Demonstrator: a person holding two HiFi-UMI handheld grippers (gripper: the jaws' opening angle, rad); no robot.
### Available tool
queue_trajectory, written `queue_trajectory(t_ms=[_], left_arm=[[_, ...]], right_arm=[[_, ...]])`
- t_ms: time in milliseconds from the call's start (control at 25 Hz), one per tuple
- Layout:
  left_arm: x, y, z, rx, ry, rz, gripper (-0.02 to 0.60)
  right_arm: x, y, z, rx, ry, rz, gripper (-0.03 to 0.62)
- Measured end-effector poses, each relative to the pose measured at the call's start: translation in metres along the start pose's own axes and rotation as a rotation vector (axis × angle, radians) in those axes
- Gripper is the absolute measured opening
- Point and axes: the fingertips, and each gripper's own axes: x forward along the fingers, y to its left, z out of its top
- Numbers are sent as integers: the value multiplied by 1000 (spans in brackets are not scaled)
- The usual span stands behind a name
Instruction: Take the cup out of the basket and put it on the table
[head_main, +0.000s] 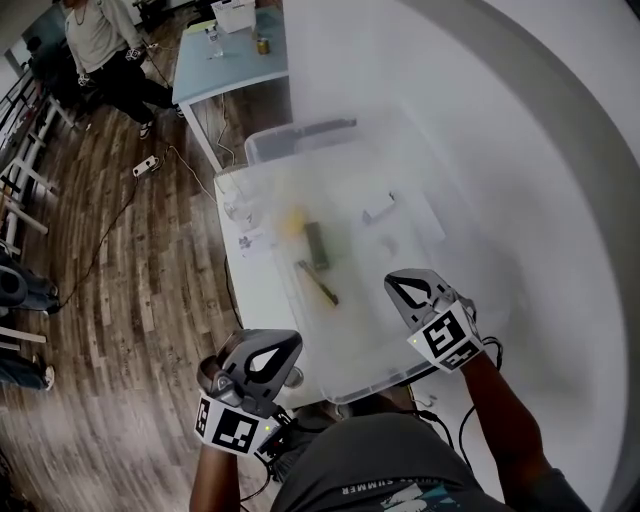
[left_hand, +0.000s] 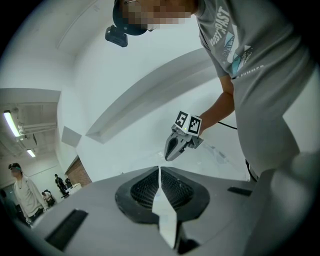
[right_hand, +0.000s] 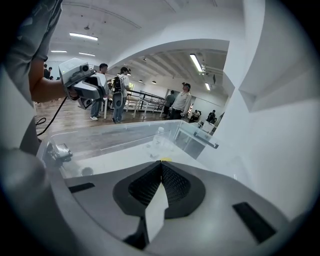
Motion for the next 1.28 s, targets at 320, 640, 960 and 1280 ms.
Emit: queue_trajectory(t_ms=[320, 640, 960, 1280], left_arm=[[-3, 9, -16, -45, 7, 10, 15], [7, 8, -33, -95, 8, -33, 17], [30, 10, -46, -131, -10, -92, 15], [43, 12, -45, -128, -24, -125, 15]], right_arm=[[27, 9, -16, 20, 58, 46, 12], [46, 17, -43, 80, 117, 78, 12], [61, 10, -58, 132, 139, 74, 12], [71, 3, -82, 213, 199, 76, 12]])
